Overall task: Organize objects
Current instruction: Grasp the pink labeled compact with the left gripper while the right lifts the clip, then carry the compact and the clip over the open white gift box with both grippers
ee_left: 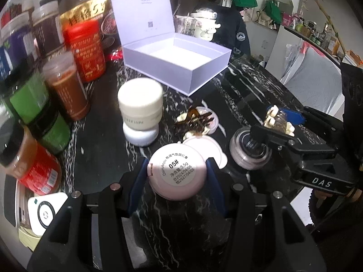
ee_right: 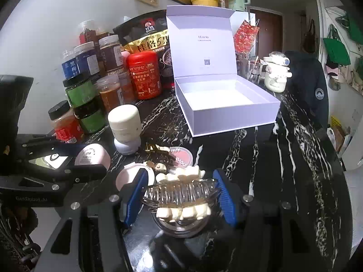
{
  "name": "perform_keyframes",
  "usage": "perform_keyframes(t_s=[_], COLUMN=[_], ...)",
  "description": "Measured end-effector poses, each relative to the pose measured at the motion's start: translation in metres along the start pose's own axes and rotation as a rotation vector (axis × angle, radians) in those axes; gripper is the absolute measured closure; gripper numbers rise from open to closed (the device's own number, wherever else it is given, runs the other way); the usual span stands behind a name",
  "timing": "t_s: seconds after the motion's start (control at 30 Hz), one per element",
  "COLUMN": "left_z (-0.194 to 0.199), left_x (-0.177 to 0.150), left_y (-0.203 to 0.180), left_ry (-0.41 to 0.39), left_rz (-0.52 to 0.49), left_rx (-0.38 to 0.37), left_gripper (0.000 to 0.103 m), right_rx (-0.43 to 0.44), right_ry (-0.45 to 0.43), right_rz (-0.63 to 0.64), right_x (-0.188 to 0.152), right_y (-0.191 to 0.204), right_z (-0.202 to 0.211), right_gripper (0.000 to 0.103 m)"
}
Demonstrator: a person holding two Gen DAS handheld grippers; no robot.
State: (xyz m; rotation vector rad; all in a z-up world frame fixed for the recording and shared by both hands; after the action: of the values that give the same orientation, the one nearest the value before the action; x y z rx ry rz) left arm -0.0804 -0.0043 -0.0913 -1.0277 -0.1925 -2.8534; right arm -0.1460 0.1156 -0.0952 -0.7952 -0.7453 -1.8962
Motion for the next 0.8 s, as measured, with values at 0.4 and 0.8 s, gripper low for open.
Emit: perform_keyframes(t_s=[0.4, 0.8], left_z=[0.017, 0.023], left_x=[0.036, 0.074], left_y=[-0.016, -0.034], left_ry=[-0.074, -0.127], left_rz=[-0.064, -0.116], left_rx=[0.016, 0.015], left_gripper=[0.053, 0.053], right_rx=[-0.016, -0.031], right_ry=[-0.014, -0.029], right_rz=[0.057, 0.092], right_x=[0.031, 0.064], right_y=[-0.008, -0.024], right_z=[0.024, 0.040], right_gripper=[0.042, 0.042])
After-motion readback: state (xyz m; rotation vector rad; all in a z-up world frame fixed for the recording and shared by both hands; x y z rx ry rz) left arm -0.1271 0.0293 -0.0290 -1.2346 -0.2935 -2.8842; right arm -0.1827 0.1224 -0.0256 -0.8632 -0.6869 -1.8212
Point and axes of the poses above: each gripper's, at about its wrist camera, not at the fingertips, and z roughly against the way its jaws point, y to its left, x to its top, the point moved 10 cm from there along -z, roughly the way its jaws point, and after that the axes turned 12 degrees about x, right-handed, at the moved point
